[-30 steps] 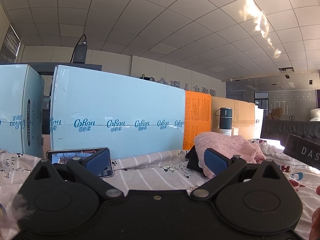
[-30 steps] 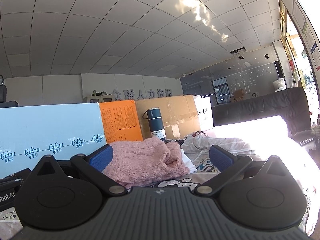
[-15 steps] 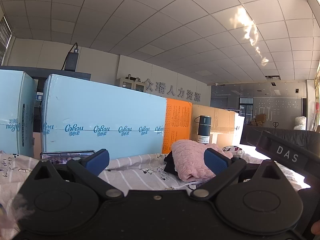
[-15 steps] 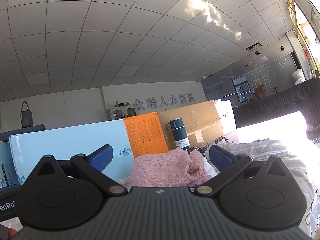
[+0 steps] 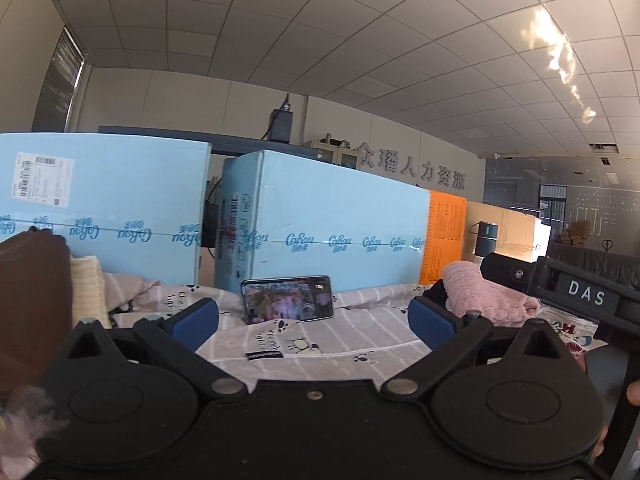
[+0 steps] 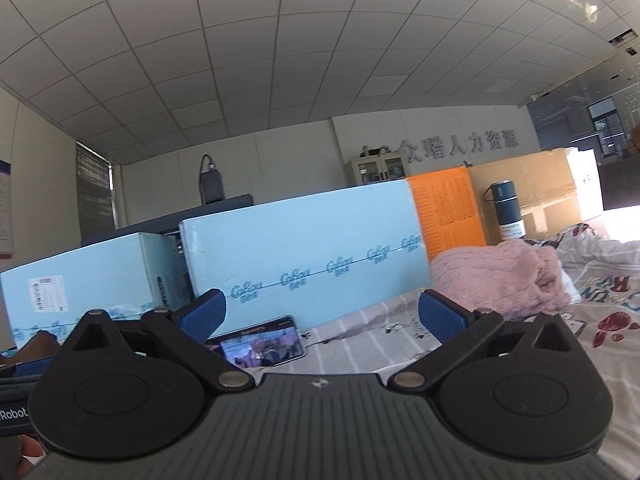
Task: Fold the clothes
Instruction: 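Grasp the brown jacket from the pile with the right gripper while the left gripper grasps it too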
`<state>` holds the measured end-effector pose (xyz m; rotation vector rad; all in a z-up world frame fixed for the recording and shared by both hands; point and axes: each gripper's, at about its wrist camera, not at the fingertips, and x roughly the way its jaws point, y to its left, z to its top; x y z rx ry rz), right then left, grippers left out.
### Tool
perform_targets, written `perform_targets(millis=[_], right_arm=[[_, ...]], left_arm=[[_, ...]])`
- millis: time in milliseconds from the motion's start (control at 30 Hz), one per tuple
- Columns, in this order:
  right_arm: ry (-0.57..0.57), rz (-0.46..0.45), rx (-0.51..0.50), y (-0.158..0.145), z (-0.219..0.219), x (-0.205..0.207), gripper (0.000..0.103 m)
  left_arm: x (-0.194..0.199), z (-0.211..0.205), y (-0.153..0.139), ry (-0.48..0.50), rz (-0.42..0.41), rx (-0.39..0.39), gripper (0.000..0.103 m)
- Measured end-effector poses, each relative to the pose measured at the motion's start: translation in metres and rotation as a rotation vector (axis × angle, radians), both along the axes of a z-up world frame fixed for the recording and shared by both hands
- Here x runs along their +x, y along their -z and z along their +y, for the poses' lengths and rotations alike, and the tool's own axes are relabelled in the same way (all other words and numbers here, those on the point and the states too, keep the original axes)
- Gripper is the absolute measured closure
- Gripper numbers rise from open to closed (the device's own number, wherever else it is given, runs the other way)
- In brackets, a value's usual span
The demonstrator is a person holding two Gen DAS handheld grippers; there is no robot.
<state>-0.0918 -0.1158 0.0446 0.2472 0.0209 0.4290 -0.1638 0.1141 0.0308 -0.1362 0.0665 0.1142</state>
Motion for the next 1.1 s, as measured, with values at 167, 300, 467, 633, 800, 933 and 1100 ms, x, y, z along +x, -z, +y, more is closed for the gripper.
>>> perform_targets(millis=[167, 300, 467, 633, 800, 933, 1100], right_arm=[[-0.225, 0.071, -0.008, 0.002, 0.051, -0.005, 0.0], [-0.361, 0.131, -0.018, 0.004, 0.091, -0.006, 0.0], [-0.492, 0.17, -0.063, 0.006, 0.137, -0.007, 0.0], [-0.651, 0.264, -0.113, 0.009, 0.181, 0.004, 0.0], [-0.781, 0.361, -0.135, 0.015, 0.222, 0.025, 0.0], [-0.838, 0.391, -0.138, 0.016, 0.253, 0.04, 0.0], [-0.861, 0.398, -0.132, 0.016, 0.286, 0.056, 0.003]], left_arm=[[-0.036, 0.044, 0.003, -0.16, -0.022, -0.044, 0.0], [-0.066, 0.08, 0.006, -0.286, -0.046, -0.074, 0.0], [-0.098, 0.124, 0.011, -0.413, -0.068, -0.144, 0.0], [-0.143, 0.178, 0.021, -0.567, -0.094, -0.311, 0.0], [-0.187, 0.229, 0.043, -0.594, -0.138, -0.603, 0.0], [-0.196, 0.248, 0.058, -0.538, -0.125, -0.735, 0.0], [-0.175, 0.26, 0.068, -0.482, -0.073, -0.808, 0.0]])
